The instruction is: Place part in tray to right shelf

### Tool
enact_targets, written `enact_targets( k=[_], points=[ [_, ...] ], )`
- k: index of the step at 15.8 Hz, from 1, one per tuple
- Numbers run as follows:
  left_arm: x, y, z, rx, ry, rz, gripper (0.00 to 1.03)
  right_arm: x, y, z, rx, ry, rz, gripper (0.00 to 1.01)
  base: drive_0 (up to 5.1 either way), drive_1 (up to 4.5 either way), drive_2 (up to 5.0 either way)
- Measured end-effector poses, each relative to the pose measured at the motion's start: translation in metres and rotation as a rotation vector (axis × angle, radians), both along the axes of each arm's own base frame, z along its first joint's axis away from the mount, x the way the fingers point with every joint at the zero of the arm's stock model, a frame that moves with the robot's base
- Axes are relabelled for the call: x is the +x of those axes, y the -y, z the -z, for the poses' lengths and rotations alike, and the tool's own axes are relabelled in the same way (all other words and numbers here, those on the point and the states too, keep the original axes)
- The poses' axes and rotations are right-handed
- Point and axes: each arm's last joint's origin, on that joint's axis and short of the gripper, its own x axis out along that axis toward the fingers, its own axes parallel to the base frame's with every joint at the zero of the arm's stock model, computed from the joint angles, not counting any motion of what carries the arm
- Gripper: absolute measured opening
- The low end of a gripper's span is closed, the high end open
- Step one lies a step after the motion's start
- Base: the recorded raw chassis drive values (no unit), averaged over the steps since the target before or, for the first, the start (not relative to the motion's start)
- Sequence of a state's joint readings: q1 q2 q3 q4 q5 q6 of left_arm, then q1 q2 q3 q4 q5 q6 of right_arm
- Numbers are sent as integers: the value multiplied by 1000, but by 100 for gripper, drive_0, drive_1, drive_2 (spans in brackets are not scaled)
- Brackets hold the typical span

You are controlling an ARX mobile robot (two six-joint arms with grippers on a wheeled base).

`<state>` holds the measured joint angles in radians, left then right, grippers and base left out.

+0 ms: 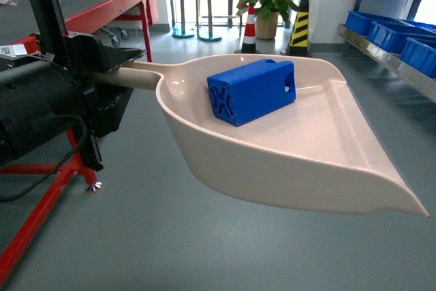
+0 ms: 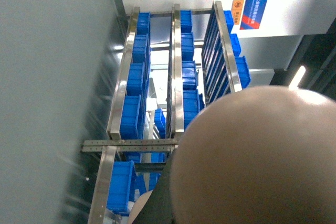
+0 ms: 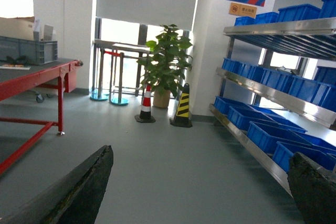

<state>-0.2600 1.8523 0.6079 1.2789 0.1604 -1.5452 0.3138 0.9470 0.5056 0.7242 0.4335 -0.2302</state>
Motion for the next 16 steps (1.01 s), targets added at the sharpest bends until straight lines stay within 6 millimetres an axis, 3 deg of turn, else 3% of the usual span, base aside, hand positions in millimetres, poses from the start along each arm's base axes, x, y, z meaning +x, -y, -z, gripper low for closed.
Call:
enact_targets(
  k=[16],
  points=[
    [0, -1, 0, -1, 1, -4, 14, 0, 0, 0, 1, 2, 0, 98, 4, 415, -406]
  ],
)
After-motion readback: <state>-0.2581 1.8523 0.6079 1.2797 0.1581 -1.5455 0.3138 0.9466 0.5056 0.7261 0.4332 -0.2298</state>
